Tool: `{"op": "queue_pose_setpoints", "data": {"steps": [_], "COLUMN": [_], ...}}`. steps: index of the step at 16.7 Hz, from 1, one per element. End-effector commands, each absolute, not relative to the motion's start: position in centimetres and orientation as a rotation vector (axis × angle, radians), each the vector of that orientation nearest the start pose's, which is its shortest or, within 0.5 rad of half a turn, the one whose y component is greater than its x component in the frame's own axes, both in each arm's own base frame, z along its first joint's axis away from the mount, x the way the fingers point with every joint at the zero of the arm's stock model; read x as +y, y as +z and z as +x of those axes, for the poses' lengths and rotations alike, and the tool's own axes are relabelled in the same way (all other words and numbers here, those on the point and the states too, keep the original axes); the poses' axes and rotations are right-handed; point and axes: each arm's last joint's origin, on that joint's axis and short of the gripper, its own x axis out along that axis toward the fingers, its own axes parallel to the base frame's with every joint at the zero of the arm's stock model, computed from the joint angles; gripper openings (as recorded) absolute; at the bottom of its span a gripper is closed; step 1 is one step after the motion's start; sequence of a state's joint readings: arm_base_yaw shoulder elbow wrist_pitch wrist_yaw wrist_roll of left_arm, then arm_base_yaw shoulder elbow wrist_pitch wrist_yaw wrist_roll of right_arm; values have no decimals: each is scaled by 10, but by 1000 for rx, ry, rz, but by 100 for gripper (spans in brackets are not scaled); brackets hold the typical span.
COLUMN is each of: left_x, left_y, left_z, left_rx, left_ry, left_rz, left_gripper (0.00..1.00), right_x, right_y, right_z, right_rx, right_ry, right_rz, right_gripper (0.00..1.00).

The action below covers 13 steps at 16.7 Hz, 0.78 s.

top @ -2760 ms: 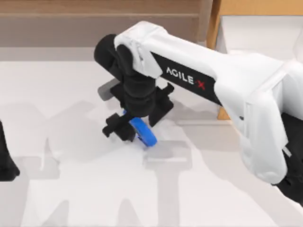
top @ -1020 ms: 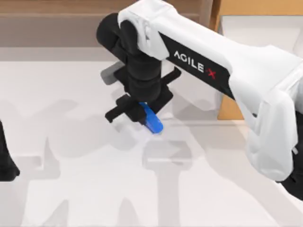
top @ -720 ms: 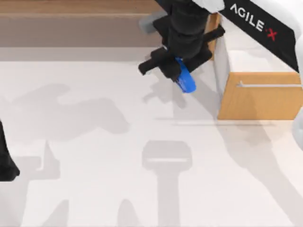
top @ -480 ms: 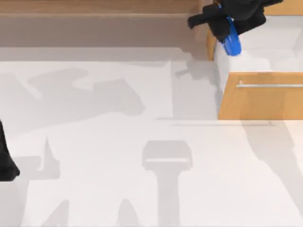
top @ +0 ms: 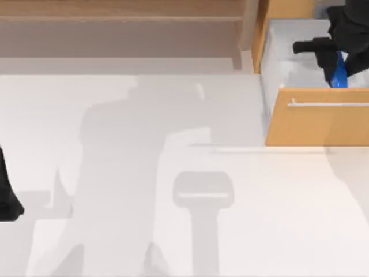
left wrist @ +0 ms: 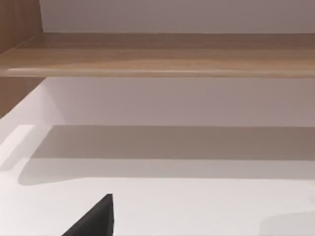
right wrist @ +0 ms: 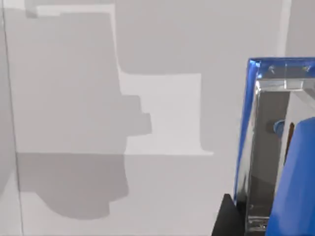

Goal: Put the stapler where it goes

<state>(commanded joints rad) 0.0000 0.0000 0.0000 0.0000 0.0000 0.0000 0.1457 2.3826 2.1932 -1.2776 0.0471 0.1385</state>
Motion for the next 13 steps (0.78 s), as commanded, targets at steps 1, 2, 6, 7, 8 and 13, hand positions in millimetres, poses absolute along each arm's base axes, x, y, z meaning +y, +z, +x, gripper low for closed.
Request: {"op": "queue_pose_setpoints", "data": {"steps": [1, 2, 6, 7, 8, 13], "left_x": [-1, -1, -1, -1, -1, -1], "left_y": [160, 160, 160, 160, 160, 160], "left_z": [106, 106, 106, 106, 106, 106], "left_rx": [0, 0, 0, 0, 0, 0], "left_ry": [0, 0, 0, 0, 0, 0], "left_rz": [0, 0, 0, 0, 0, 0], "left_gripper": [100, 100, 100, 100, 100, 100], "right_x": [73, 72, 71, 74, 74, 72], "right_y": [180, 168, 160, 161, 160, 151], "right_z": [475, 476, 475, 475, 475, 475], "right_rx": [1503, 1537, 1561, 1560, 1559, 1558], "right_ry": [-10, -13, -14, -12, -11, -14], "right_rz": [-17, -4, 4, 0, 0, 5], "right_gripper": [0, 0, 0, 0, 0, 0]}}
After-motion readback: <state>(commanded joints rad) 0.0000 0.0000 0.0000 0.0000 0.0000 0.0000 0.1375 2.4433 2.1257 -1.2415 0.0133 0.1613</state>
